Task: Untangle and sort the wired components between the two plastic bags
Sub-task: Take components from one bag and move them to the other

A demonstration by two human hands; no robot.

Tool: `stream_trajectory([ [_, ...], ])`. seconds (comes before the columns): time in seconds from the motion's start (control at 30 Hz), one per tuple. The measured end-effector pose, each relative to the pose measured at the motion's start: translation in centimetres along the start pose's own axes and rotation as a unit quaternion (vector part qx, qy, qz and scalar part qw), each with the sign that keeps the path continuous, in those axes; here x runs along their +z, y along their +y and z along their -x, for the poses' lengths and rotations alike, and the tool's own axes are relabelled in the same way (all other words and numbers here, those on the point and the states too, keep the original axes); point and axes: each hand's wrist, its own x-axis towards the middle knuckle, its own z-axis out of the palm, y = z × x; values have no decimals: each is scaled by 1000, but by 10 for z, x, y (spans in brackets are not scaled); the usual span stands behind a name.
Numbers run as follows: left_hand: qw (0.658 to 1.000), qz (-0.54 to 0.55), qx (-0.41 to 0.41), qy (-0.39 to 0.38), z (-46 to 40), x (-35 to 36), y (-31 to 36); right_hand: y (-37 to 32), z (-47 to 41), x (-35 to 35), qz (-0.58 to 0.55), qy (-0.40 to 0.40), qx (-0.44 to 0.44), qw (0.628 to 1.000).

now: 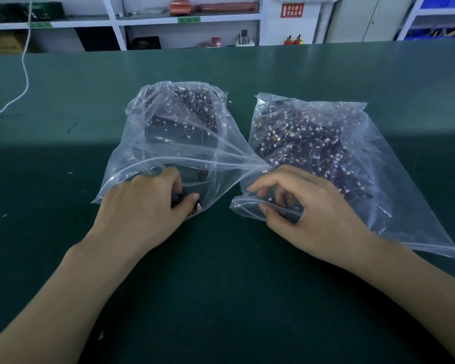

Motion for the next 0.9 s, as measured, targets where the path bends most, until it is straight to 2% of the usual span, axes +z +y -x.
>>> stream_trajectory([
  [0.47,999,27,-30,-14,-4,-1,-8,-1,1,-1,12,-5,-1,1000],
  [0.53,998,50,2,30,-2,-3,-3,-1,1,-1,10,-2,0,1000],
  [0.67,979,93,116,138,2,-7,15,-2,1,-1,0,6,1,1000],
  [0.9,927,159,272,204,9,-4,34,-7,-1,-2,-56,51,24,997],
])
